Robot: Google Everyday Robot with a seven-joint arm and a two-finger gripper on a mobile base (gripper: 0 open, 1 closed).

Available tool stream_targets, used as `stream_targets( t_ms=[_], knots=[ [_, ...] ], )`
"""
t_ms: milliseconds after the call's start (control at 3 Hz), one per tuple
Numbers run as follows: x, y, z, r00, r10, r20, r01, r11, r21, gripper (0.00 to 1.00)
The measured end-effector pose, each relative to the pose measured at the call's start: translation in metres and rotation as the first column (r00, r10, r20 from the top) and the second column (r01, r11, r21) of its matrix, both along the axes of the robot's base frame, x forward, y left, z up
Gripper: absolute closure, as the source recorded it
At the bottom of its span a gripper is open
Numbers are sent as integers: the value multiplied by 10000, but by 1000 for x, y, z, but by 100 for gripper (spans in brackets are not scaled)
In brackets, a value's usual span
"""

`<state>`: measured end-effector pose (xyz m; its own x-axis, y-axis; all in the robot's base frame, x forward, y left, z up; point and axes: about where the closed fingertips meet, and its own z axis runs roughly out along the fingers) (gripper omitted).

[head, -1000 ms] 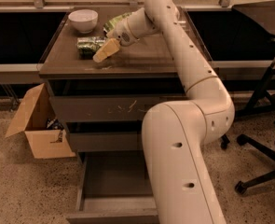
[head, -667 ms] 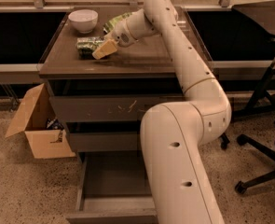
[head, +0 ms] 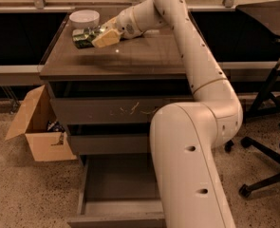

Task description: Place green can into bottom drawer

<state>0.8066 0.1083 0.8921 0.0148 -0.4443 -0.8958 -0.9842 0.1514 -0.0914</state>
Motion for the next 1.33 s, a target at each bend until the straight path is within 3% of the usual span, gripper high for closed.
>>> stream_targets(
  t_ms=[333, 667, 1000, 1333],
  knots=[
    [-34, 6, 24, 9931, 1133, 289, -1157, 9882, 1001, 100],
    [-34, 6, 24, 9931, 1136, 287, -1160, 9882, 1001, 100],
    [-54, 4, 12, 9895, 1447, -30, -1437, 9843, 1024, 100],
    [-90, 0, 26, 9867, 1616, 163, -1624, 9815, 1011, 100]
  ],
)
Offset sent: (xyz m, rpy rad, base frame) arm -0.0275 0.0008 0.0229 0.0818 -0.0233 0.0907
